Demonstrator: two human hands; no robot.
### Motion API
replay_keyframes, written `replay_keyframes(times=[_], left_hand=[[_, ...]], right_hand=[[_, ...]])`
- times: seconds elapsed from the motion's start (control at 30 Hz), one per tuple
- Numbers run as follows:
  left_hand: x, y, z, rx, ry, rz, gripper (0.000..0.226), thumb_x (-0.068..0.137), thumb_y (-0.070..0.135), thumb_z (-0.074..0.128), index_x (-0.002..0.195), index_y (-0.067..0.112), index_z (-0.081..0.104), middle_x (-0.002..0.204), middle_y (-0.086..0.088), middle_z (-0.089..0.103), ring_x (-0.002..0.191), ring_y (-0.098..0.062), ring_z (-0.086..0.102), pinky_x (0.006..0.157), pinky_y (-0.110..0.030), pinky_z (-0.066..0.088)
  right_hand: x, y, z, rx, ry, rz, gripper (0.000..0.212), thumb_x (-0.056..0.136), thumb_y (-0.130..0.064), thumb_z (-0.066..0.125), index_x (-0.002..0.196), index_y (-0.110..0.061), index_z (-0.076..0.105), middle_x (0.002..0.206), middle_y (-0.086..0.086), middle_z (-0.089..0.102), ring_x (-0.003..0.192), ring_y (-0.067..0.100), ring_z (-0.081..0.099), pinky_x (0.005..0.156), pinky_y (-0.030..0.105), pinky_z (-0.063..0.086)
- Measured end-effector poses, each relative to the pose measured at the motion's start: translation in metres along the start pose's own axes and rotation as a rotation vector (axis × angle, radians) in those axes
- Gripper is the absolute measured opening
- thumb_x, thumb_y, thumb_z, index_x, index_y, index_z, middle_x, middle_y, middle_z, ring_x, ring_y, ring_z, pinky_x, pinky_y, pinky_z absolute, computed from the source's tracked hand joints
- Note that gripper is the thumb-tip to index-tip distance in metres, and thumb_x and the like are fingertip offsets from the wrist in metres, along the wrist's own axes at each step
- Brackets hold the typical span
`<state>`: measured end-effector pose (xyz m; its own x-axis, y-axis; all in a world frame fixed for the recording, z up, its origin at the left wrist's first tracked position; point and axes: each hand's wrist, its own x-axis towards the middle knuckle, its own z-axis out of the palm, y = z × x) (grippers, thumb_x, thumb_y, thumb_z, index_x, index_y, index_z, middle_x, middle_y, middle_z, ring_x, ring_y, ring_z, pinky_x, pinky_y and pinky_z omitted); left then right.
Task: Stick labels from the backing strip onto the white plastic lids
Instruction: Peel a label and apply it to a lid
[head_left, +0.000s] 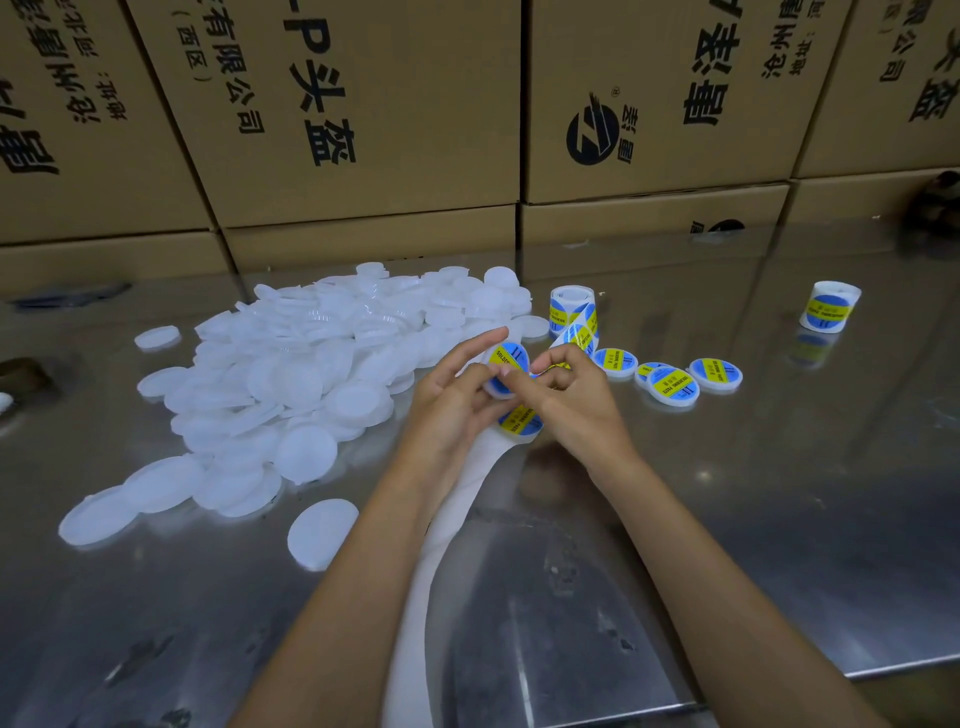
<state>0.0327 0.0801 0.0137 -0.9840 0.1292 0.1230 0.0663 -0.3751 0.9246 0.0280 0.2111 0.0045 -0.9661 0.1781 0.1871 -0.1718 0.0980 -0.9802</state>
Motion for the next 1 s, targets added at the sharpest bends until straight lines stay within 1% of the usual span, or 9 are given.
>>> replay_keyframes(times=[0.13, 0.23, 0.3, 0.4, 0.53, 0.63, 0.7, 0.87, 1.0], left_hand=[[0.000, 0.003, 0.004, -0.213, -0.022, -0.014, 0.032, 0.100, 0.001, 0.046, 0.121, 0.014, 0.066, 0.108, -0.022, 0.069, 0.094, -0.033, 0.072, 0.076, -0.033, 0.061], [0.000, 0.003, 0.006, -0.237, -0.031, -0.027, 0.032, 0.100, 0.003, 0.046, 0.124, 0.016, 0.063, 0.110, -0.019, 0.070, 0.096, -0.034, 0.069, 0.081, -0.034, 0.059], [-0.001, 0.002, 0.006, -0.199, -0.041, -0.033, 0.033, 0.101, 0.006, 0.045, 0.126, 0.019, 0.062, 0.110, -0.016, 0.070, 0.096, -0.033, 0.067, 0.089, -0.037, 0.049], [0.000, 0.001, 0.005, -0.136, -0.040, -0.032, 0.035, 0.100, 0.003, 0.046, 0.126, 0.021, 0.062, 0.108, -0.017, 0.068, 0.100, -0.034, 0.063, 0.088, -0.038, 0.043], [0.000, -0.002, 0.001, -0.054, -0.068, 0.006, 0.044, 0.094, -0.005, 0.053, 0.127, 0.022, 0.061, 0.101, -0.010, 0.072, 0.087, -0.023, 0.064, 0.070, -0.026, 0.048], [0.000, -0.005, -0.002, 0.081, -0.083, 0.052, 0.055, 0.087, -0.005, 0.063, 0.130, 0.029, 0.060, 0.108, -0.014, 0.073, 0.098, -0.028, 0.062, 0.086, -0.036, 0.052], [-0.001, -0.006, -0.003, 0.155, -0.075, 0.067, 0.060, 0.087, -0.007, 0.066, 0.132, 0.031, 0.059, 0.109, -0.015, 0.075, 0.099, -0.027, 0.067, 0.095, -0.042, 0.053], [-0.002, -0.001, -0.002, 0.131, 0.124, 0.100, 0.037, 0.081, -0.004, 0.078, 0.112, 0.014, 0.071, 0.092, -0.013, 0.077, 0.078, -0.024, 0.075, 0.067, -0.029, 0.060], [-0.004, 0.002, -0.001, 0.060, 0.237, 0.094, 0.017, 0.085, 0.003, 0.077, 0.101, 0.007, 0.073, 0.089, -0.013, 0.077, 0.074, -0.025, 0.076, 0.061, -0.028, 0.060]], right_hand=[[-0.001, 0.009, 0.005, -0.184, 0.000, -0.109, 0.044, 0.084, -0.054, 0.070, 0.075, -0.015, 0.051, 0.062, -0.007, 0.048, 0.051, 0.002, 0.041, 0.055, 0.018, 0.036], [-0.001, 0.011, 0.006, -0.240, 0.017, -0.157, 0.053, 0.082, -0.064, 0.064, 0.070, -0.013, 0.053, 0.055, -0.013, 0.047, 0.055, 0.007, 0.043, 0.060, 0.033, 0.040], [-0.001, 0.012, 0.005, -0.301, 0.035, -0.190, 0.054, 0.083, -0.067, 0.060, 0.071, -0.014, 0.056, 0.054, -0.014, 0.048, 0.055, 0.007, 0.044, 0.060, 0.035, 0.040], [-0.003, 0.013, 0.005, -0.402, 0.054, -0.235, 0.050, 0.090, -0.062, 0.054, 0.070, -0.017, 0.052, 0.055, -0.017, 0.049, 0.054, 0.007, 0.044, 0.056, 0.030, 0.035], [-0.005, 0.012, 0.006, -0.432, 0.064, -0.247, 0.050, 0.100, -0.053, 0.043, 0.067, -0.015, 0.044, 0.052, -0.012, 0.046, 0.055, 0.011, 0.040, 0.057, 0.033, 0.033], [-0.004, 0.008, 0.004, -0.379, 0.075, -0.255, 0.048, 0.104, -0.043, 0.038, 0.066, -0.015, 0.041, 0.055, -0.005, 0.043, 0.062, 0.019, 0.044, 0.061, 0.039, 0.038], [-0.004, 0.008, 0.002, -0.349, 0.060, -0.266, 0.046, 0.106, -0.039, 0.036, 0.067, -0.015, 0.041, 0.057, -0.004, 0.041, 0.060, 0.015, 0.041, 0.060, 0.037, 0.035], [-0.004, 0.008, 0.002, -0.271, 0.023, -0.244, 0.051, 0.105, -0.043, 0.038, 0.059, -0.021, 0.040, 0.052, -0.009, 0.040, 0.055, 0.007, 0.038, 0.056, 0.027, 0.033], [-0.003, 0.010, 0.005, -0.390, -0.038, -0.197, 0.060, 0.091, -0.073, 0.037, 0.063, -0.019, 0.042, 0.053, -0.012, 0.047, 0.056, 0.009, 0.042, 0.059, 0.033, 0.037]])
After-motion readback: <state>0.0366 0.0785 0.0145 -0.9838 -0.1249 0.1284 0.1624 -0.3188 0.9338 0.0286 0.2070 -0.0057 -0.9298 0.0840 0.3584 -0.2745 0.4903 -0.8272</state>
